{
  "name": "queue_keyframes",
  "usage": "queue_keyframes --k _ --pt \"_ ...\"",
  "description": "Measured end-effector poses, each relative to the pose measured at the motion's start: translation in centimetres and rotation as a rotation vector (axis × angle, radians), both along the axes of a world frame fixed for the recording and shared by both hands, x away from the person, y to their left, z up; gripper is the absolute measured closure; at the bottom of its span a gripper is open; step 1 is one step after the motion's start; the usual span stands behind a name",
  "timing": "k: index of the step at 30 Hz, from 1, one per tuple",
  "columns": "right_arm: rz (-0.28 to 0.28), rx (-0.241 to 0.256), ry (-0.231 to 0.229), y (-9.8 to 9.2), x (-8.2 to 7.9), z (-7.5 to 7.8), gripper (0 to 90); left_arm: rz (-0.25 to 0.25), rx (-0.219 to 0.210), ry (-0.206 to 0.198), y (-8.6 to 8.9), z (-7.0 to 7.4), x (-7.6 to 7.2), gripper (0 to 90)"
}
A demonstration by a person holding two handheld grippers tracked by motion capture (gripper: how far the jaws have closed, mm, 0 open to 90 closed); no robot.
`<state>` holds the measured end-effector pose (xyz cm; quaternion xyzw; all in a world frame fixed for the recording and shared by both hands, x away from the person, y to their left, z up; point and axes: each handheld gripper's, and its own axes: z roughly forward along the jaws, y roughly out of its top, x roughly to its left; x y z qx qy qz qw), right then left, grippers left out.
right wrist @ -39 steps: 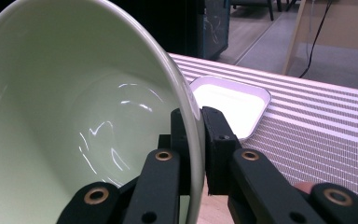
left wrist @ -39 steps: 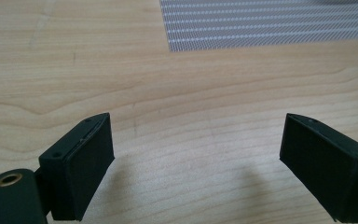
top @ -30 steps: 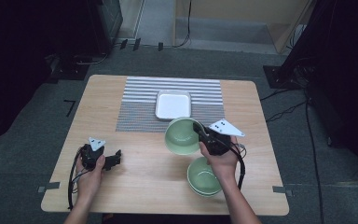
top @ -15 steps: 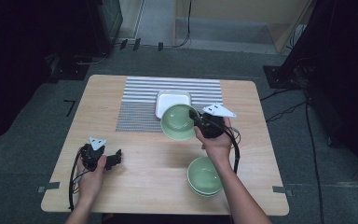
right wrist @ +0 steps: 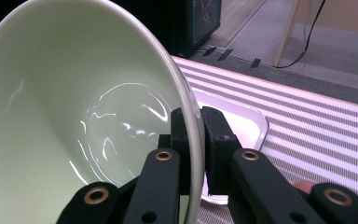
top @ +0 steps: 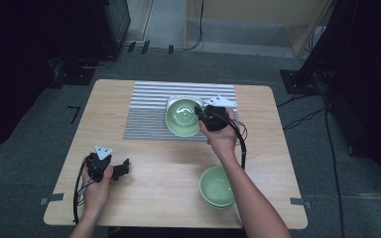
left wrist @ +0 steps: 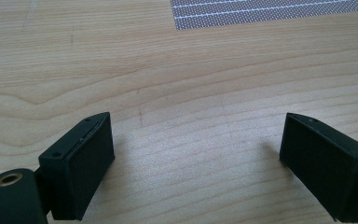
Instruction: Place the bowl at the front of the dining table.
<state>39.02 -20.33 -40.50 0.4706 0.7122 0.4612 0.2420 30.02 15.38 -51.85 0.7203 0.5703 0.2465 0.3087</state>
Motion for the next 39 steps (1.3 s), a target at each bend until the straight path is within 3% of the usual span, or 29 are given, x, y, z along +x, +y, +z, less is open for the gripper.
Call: queue_keyframes --k 10,22,26,30,39 --pt "-0.056 0.009 0.067 0.6 3.3 0.2 85.0 -0.001 0.002 0.000 0.0 0.0 0.0 9.6" --pt "-0.144 0.001 0.193 0.7 6.6 -1.7 84.9 -0.002 0.001 0.000 0.0 0.0 0.0 9.6" --pt "-0.174 0.028 0.277 0.8 8.1 -2.8 85.0 -0.002 0.000 0.000 0.0 0.0 0.0 9.7" --pt "-0.190 0.007 0.336 1.3 9.2 -3.3 84.9 -0.003 0.001 0.000 -0.1 0.0 0.1 9.6" --pt "-0.231 0.016 0.415 1.7 10.6 -5.2 84.8 -0.003 0.000 0.000 -0.1 0.0 0.1 9.7"
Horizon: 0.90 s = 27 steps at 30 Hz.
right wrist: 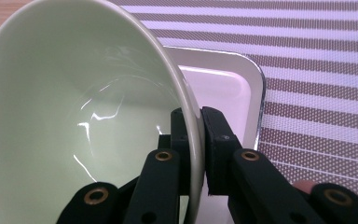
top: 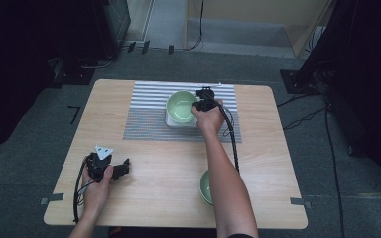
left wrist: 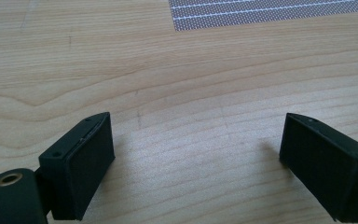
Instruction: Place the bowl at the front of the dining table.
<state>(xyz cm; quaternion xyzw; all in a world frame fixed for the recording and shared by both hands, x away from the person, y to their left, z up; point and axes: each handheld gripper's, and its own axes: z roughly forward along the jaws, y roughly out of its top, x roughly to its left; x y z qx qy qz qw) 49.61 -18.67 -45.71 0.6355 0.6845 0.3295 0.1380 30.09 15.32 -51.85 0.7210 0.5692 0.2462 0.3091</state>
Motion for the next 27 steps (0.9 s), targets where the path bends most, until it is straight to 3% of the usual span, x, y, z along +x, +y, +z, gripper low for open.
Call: queue_keyframes --k 5,12,17,21,24,27 --pt "-0.054 0.012 0.060 -0.2 1.0 -1.3 84.9 0.001 0.000 0.000 0.0 0.0 0.0 9.7" --pt "-0.115 0.104 0.128 -0.8 1.5 -1.7 83.0 0.001 0.000 0.000 0.0 0.0 0.0 9.7" --pt "-0.143 0.183 0.137 -1.3 1.6 -1.9 78.1 0.001 0.000 -0.001 0.0 0.0 0.0 9.6" --pt "-0.146 0.154 0.156 -1.4 1.5 -2.4 75.8 0.001 0.000 0.000 0.0 0.0 0.0 9.7" --pt "-0.158 0.206 0.136 -1.9 1.4 -2.5 74.4 0.001 0.000 -0.001 0.0 0.0 0.0 9.6" --pt "-0.140 0.221 0.132 -2.1 1.4 -2.4 71.0 0.001 0.000 -0.001 0.0 0.0 0.0 9.6"
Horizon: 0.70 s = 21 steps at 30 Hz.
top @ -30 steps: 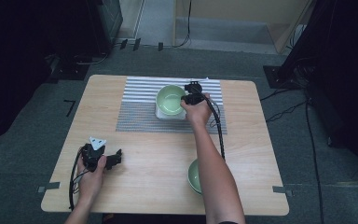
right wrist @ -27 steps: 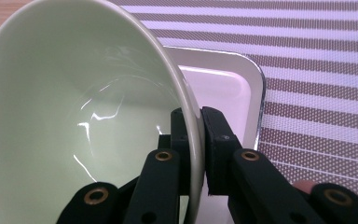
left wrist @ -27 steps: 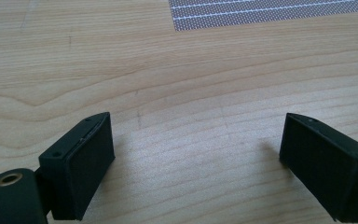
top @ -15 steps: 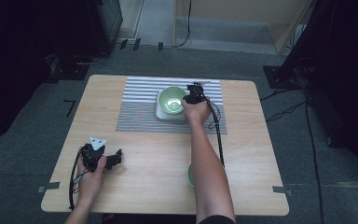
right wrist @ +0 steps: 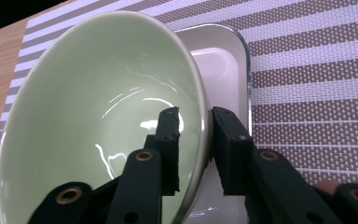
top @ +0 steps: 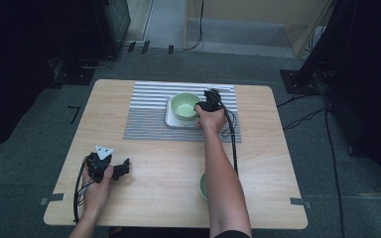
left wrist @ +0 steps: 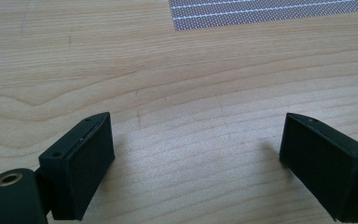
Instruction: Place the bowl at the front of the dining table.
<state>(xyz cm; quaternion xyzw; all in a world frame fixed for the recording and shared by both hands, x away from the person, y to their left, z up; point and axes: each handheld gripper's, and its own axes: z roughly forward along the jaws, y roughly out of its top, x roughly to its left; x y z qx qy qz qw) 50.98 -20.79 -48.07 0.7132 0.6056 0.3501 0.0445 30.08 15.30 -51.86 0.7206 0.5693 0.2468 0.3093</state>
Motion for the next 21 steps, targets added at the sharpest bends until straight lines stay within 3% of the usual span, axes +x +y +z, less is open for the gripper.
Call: queue_keyframes --k 4,8,11,14,15,19,21 --pt "0.026 0.032 -0.014 -0.5 -0.2 0.2 59.6 0.000 0.000 0.000 0.0 0.0 0.0 9.7" --pt "0.044 0.015 -0.090 -1.0 -0.7 0.8 41.5 0.000 0.000 0.001 0.0 0.0 0.0 9.7" --pt "0.078 -0.003 -0.101 -1.2 -1.0 1.3 29.7 -0.001 0.000 0.002 0.0 0.0 0.0 9.6" --pt "0.046 -0.099 -0.086 -1.4 -1.2 1.9 32.0 -0.001 0.000 0.002 0.0 0.0 0.0 9.7" --pt "0.025 -0.110 -0.082 -1.6 -1.3 2.1 32.3 -0.001 0.001 0.002 0.0 0.0 0.0 9.6" --pt "0.046 -0.070 -0.148 -2.0 -2.2 3.3 31.4 0.000 -0.001 0.001 -0.1 0.0 0.1 9.6" --pt "0.065 -0.070 -0.158 -2.0 -2.7 3.7 31.4 -0.001 -0.001 0.001 -0.1 0.0 0.1 9.6"
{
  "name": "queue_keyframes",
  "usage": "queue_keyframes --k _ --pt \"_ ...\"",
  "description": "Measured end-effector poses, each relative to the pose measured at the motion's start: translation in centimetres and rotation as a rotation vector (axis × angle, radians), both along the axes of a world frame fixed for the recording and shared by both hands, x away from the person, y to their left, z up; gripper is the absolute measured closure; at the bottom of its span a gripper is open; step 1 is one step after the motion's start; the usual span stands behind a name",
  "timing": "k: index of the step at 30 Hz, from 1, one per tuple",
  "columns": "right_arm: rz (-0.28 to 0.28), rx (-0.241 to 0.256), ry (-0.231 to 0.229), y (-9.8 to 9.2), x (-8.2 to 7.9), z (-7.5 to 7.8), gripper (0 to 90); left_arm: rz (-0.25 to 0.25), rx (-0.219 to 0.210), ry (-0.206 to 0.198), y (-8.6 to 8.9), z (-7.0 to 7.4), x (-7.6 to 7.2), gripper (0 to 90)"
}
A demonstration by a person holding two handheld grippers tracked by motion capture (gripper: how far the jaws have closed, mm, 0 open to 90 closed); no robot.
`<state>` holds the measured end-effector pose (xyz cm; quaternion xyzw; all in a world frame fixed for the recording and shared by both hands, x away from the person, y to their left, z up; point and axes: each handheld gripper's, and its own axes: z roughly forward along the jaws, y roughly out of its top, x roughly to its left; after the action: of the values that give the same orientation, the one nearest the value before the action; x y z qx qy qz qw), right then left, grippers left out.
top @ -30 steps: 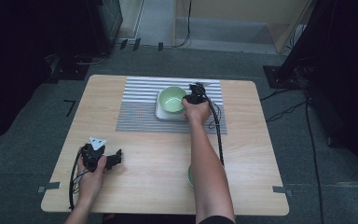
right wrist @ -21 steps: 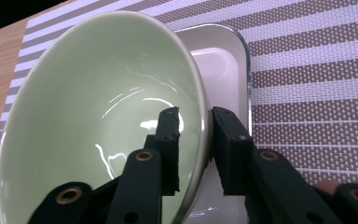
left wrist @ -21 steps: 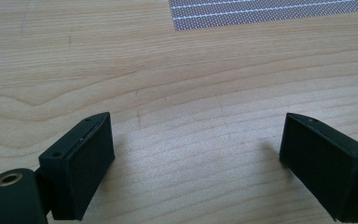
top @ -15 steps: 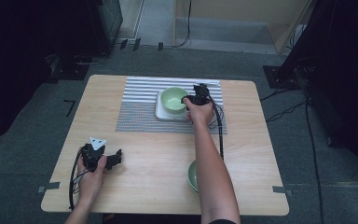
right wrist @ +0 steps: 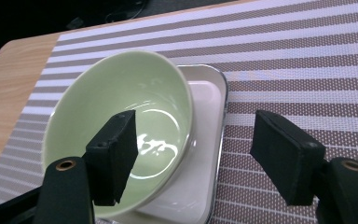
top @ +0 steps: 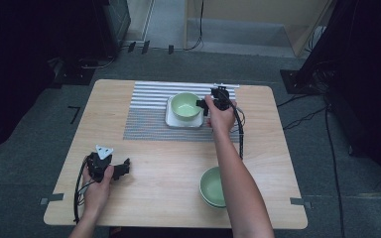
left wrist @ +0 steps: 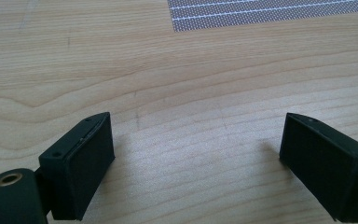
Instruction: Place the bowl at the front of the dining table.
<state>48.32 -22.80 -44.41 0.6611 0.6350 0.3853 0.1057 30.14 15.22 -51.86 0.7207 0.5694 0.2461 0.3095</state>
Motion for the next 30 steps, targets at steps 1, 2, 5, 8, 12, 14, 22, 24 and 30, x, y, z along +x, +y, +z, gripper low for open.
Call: queue_keyframes --k 1,2,5,8,12,14,22,24,30 --pt "0.013 -0.005 -0.007 0.0 -0.2 0.1 31.4 0.000 0.000 0.000 0.0 0.0 0.0 9.6" --pt "0.016 -0.002 -0.009 0.0 -0.4 0.3 31.3 0.000 0.001 0.001 0.0 0.0 0.0 9.6" --pt "0.016 -0.048 -0.040 -0.3 -1.2 1.0 31.3 -0.002 0.001 0.000 0.0 0.0 0.0 9.6" --pt "0.033 -0.088 -0.066 -0.9 -2.0 1.5 28.4 -0.002 0.001 0.000 0.0 0.0 0.0 9.6" --pt "0.070 -0.073 -0.080 -1.7 -3.0 1.7 23.8 -0.002 0.001 0.000 0.0 0.0 0.0 9.7" --pt "0.112 -0.076 -0.083 -2.0 -3.5 1.7 20.9 -0.002 0.001 0.000 0.0 0.0 0.0 9.6" --pt "0.168 -0.101 -0.141 -3.5 -5.9 1.5 18.1 -0.002 0.001 0.000 0.0 0.0 0.0 9.7" --pt "0.166 -0.109 -0.144 -4.0 -6.5 1.3 17.8 -0.002 0.001 0.000 0.0 0.0 0.0 9.7" --pt "0.155 -0.130 -0.148 -5.1 -7.6 0.7 16.9 -0.002 0.002 0.000 0.0 0.0 0.0 9.7"
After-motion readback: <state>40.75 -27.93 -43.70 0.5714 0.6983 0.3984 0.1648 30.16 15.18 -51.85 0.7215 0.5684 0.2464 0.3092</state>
